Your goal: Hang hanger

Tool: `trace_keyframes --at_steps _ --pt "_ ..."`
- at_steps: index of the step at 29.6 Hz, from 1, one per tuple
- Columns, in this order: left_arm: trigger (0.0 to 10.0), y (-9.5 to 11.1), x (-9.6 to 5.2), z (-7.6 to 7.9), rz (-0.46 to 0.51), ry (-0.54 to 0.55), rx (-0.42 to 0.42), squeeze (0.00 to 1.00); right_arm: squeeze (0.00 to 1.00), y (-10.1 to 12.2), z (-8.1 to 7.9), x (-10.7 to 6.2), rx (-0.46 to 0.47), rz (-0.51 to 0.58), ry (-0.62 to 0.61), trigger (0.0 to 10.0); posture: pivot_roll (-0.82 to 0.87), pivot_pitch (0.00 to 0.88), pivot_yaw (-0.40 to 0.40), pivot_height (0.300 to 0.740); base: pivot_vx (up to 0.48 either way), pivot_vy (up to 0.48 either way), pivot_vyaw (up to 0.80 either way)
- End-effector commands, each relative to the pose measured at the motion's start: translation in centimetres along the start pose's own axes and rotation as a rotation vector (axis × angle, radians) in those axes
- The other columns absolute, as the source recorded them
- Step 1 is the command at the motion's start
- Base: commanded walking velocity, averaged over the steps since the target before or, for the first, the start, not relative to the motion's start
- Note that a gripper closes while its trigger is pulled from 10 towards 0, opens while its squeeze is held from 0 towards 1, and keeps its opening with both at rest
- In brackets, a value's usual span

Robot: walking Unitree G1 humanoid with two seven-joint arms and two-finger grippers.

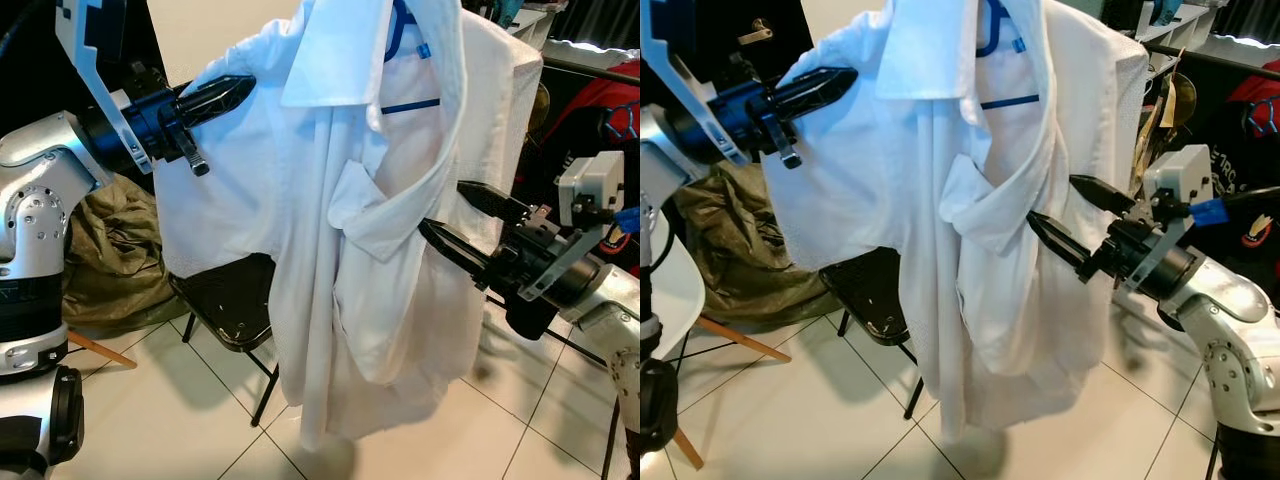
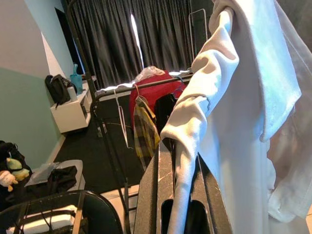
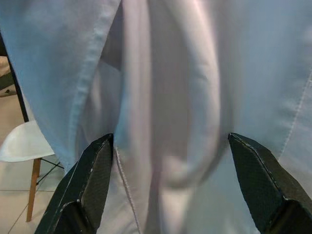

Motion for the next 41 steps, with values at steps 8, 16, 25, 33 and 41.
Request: trace_keyframes --at_steps 8,16,25,33,41 --pt "10.0 0.8 0.4 0.2 0.038 -0.012 0.011 0.00 0.00 1.4 -1.1 0.9 -0.043 0.067 0.014 10.0 -0.07 0.075 0.034 0.740 0.000 0.000 0.00" --pt "10.0 0.8 0.5 0.2 0.033 -0.008 0.012 0.00 0.00 2.6 -1.7 1.1 -0.055 0.116 0.048 10.0 -0.07 0.079 0.037 0.740 0.000 0.000 0.00" --pt "10.0 0.7 0.5 0.3 0.033 -0.009 0.012 0.00 0.00 2.2 -2.2 1.3 -0.079 0.077 0.072 0.0 -0.07 0.080 0.037 0.740 0.000 0.000 0.00" --pt "10.0 0.8 0.5 0.1 0.032 0.001 0.022 0.00 0.00 1.9 -1.9 1.2 -0.087 0.050 0.062 0.0 -0.07 0.081 0.034 0.740 0.000 0.000 0.00" --pt "10.0 1.0 0.4 -0.1 0.034 0.011 0.030 0.00 0.00 2.0 -1.2 0.8 -0.105 0.035 0.033 0.0 -0.07 0.081 0.035 0.740 0.000 0.000 0.00"
Point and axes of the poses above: a point about 5 cm out from each wrist's last joint towards the gripper, its own x axis pointing out of the wrist towards the gripper, its own y axis along the axis of the wrist's last joint, z = x × y, the point moved 1 cm from there along x, pointing out of the wrist towards the gripper, and after that the axes turned 4 degrees about x, right-handed, at the moved point
